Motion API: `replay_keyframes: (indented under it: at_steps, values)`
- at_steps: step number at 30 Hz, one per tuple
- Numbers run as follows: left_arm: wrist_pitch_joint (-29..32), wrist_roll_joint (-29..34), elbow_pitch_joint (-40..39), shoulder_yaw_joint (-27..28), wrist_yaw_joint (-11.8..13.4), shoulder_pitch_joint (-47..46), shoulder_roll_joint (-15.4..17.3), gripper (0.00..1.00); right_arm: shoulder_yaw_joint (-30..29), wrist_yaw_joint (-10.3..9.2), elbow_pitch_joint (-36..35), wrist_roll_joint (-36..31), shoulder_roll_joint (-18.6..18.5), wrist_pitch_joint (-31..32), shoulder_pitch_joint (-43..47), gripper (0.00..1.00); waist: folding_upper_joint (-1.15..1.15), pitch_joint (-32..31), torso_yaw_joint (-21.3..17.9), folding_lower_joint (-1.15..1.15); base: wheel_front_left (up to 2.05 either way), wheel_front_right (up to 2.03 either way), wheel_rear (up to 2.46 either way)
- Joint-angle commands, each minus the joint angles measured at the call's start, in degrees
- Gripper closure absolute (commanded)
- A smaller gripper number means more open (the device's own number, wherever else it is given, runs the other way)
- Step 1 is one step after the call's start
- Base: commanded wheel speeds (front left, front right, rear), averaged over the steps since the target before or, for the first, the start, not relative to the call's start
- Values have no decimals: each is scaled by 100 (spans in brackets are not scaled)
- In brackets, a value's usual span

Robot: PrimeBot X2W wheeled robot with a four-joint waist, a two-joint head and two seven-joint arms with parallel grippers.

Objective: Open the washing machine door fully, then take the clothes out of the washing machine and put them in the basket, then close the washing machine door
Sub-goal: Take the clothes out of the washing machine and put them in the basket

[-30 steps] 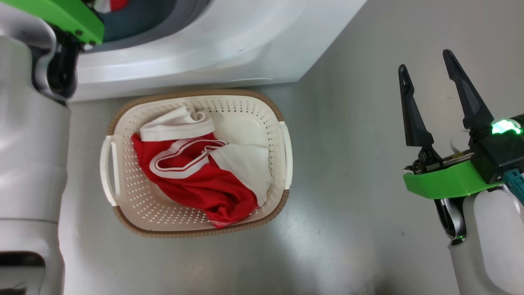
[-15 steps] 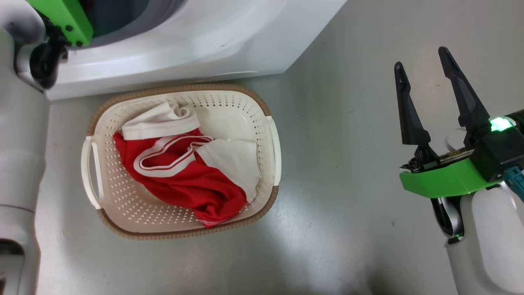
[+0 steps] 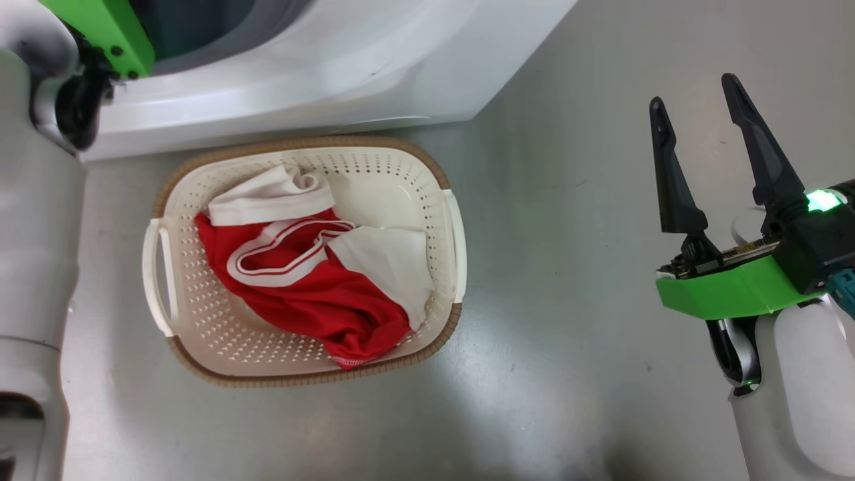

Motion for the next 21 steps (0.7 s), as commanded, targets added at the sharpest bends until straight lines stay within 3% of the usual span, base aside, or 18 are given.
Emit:
replay_keyframes:
  at_steps: [1,8,15,21]
  values:
    - [-128,-25,-173,51,-33,122,253,100,88,35,-102,-3,8,-29,31,0,0,-36,46,0,0,0,0]
    - [-930,-3,-474,-11,-66,462,254,100,30,35,-72,-60,8,-29,64,0,0,-209,217,0,0,0,0]
    - [-1838,123,-828,-29,74,977,324,100,52,35,-8,-72,8,-29,117,0,0,-464,311,0,0,0,0]
    - [-2148,194,-1410,48,206,1628,324,100,59,35,91,-61,8,-29,268,0,0,-831,386,0,0,0,0]
